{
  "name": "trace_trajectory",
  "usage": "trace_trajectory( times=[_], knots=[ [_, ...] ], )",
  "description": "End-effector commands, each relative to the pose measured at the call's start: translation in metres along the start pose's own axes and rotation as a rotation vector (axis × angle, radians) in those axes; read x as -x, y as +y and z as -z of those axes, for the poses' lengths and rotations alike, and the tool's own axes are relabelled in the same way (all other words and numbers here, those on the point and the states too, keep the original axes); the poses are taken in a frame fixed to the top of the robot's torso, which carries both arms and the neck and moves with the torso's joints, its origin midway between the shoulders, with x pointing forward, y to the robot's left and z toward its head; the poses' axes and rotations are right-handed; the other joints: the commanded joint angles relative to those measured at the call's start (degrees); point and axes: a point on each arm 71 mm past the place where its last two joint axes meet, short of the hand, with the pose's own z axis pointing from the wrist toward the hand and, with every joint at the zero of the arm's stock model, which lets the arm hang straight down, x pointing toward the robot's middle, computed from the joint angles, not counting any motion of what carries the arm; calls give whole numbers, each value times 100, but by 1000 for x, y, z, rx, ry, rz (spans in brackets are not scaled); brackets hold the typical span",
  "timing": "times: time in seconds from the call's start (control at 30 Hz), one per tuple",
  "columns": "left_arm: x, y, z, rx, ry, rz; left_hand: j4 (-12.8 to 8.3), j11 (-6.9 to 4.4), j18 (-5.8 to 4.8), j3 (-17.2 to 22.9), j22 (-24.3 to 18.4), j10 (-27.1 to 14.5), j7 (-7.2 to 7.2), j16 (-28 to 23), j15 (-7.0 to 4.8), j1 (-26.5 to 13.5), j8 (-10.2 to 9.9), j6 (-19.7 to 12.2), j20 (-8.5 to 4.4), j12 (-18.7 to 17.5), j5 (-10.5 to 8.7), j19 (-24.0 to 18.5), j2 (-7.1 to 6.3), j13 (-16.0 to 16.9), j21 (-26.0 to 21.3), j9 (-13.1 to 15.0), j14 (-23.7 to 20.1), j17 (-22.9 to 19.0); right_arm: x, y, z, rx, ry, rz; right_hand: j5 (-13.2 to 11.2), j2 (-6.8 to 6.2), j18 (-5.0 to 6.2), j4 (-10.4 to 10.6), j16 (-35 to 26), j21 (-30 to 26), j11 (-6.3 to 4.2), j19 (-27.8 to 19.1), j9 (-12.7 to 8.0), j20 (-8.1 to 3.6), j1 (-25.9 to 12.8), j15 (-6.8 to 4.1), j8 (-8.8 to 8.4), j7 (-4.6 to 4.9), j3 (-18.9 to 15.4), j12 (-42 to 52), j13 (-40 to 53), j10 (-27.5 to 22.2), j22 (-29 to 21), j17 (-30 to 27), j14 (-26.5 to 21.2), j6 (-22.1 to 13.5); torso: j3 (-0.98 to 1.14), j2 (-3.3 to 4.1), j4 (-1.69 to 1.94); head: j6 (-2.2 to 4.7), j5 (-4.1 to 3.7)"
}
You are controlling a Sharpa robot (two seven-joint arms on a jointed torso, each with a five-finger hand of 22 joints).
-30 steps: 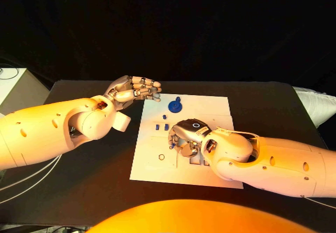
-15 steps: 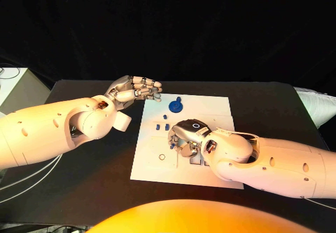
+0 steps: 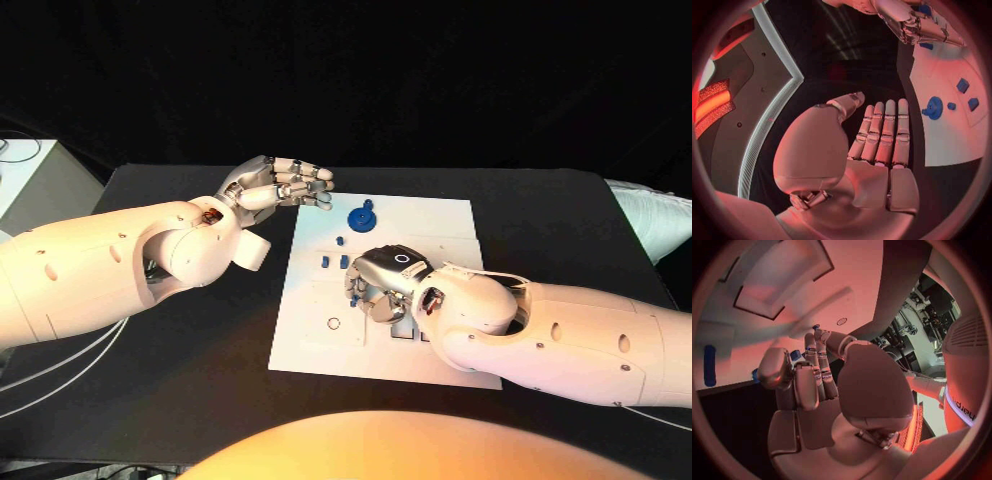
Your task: Assemble the parts on the task board
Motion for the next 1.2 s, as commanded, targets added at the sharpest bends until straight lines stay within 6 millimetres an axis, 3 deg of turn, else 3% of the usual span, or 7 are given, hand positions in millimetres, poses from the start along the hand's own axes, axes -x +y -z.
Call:
trace_trajectory(
  times=[0.03, 0.93, 1.03, 1.2],
  knots=[
    [-2, 0, 0, -3, 15, 10, -29, 5, 45, 3, -5, -50, 65, -34, 37, 10, -35, -39, 1, -39, 35, 16, 22, 9, -19, -5, -21, 5, -1, -2, -1, -7, 6, 15, 27, 57, -69, -2, 13, -26, -166, -14, 12, -30, -7, -43, 41, 5, 27, 14, 6, 199, 4, -7, 291, 29, -1, 2, 2, 0, -1],
    [-2, 0, 0, 0, 17, 11, -30, 9, 44, -2, -16, -67, 68, -44, 43, 0, -39, -48, 5, -40, 34, 15, 30, 10, -36, -10, -34, 7, -18, 4, -2, 45, 72, 9, 8, 47, -33, -12, -47, -187, -148, -113, 47, -20, -61, -29, 38, 23, 22, -31, 16, 154, -114, -110, 264, -23, -1, -2, -1, 0, 1],
    [-1, 0, 0, 1, 17, 11, -30, 10, 44, -2, -16, -68, 68, -44, 43, 0, -39, -48, 5, -40, 34, 15, 30, 10, -36, -11, -34, 7, -18, 3, -2, 46, 56, -3, -7, 16, -15, 0, -93, -297, -103, -191, 62, 8, -138, 9, -8, 64, -15, -116, 5, 23, -184, -183, 235, -140, -1, -4, 2, 0, 1],
    [-1, 0, 0, 2, 16, 11, -30, 10, 45, -2, -18, -71, 69, -46, 43, -1, -40, -50, 5, -41, 34, 17, 32, 10, -39, -12, -36, 7, -15, 0, -1, 42, 22, -22, -111, -168, 83, 47, -284, -876, 152, -566, -6, 175, -301, 233, -262, 292, 7, -169, -211, -870, -586, -497, 102, -615, 0, -3, -4, 0, 5]
  ],
)
